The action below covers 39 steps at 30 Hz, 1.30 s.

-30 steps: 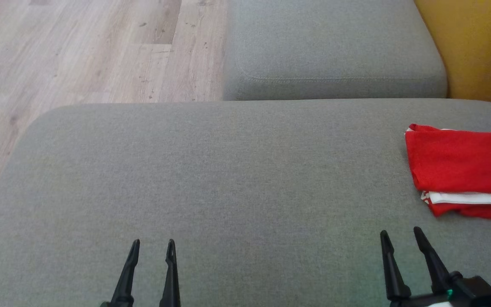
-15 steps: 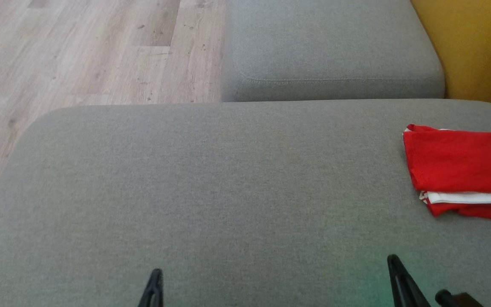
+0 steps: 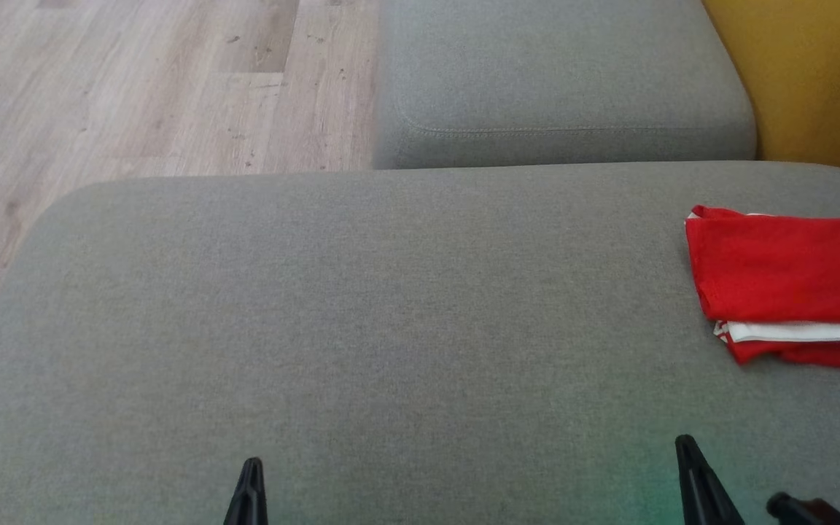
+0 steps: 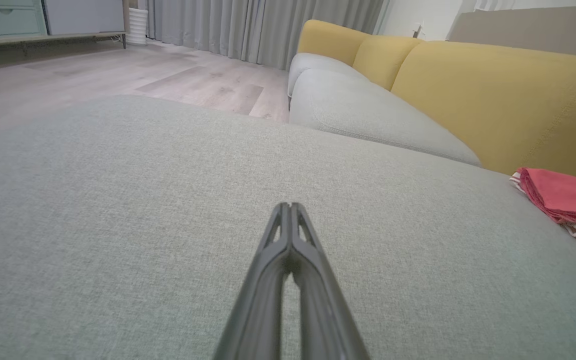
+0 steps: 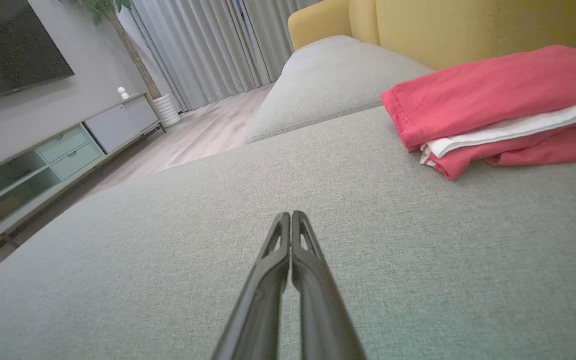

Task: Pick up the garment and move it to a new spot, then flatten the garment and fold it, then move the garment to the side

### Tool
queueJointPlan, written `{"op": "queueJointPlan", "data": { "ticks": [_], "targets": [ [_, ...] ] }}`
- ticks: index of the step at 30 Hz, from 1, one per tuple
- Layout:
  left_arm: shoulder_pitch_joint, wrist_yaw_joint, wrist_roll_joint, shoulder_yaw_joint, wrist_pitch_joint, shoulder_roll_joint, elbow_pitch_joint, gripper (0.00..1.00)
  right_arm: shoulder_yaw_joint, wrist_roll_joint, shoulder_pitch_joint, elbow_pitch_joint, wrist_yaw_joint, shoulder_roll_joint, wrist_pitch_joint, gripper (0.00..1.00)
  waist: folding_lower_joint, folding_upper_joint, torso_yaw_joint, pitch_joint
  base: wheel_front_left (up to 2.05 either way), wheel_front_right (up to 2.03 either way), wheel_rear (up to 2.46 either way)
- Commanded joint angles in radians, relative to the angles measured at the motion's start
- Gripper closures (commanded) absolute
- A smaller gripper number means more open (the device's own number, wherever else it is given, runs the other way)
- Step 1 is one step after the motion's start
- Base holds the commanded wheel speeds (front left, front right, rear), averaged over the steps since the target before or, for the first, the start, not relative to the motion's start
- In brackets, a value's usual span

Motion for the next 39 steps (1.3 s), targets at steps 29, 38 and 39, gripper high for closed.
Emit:
{"op": "queueJointPlan", "data": {
  "ticks": [29,38,39],
  "targets": [
    [-0.122,-0.055,-0.362,0.086,0.069,0.019,-0.005,1.0,-0.035,0.364,-0.141,-0.004,0.0,-0.025,0.068,1.0,0.0,0.0,-0.02,0.024,0.0,0.0,0.0],
    [-0.147,-0.07,-0.47,0.11,0.093,0.021,0.001,1.0,-0.047,0.472,-0.169,0.003,0.0,-0.028,0.092,1.0,0.0,0.0,-0.027,0.032,0.0,0.0,0.0],
    [-0.15,-0.071,-0.482,0.112,0.095,0.022,0.002,1.0,-0.048,0.483,-0.172,0.004,0.0,-0.028,0.094,1.0,-0.0001,0.0,-0.027,0.032,0.0,0.0,0.0]
  ]
}}
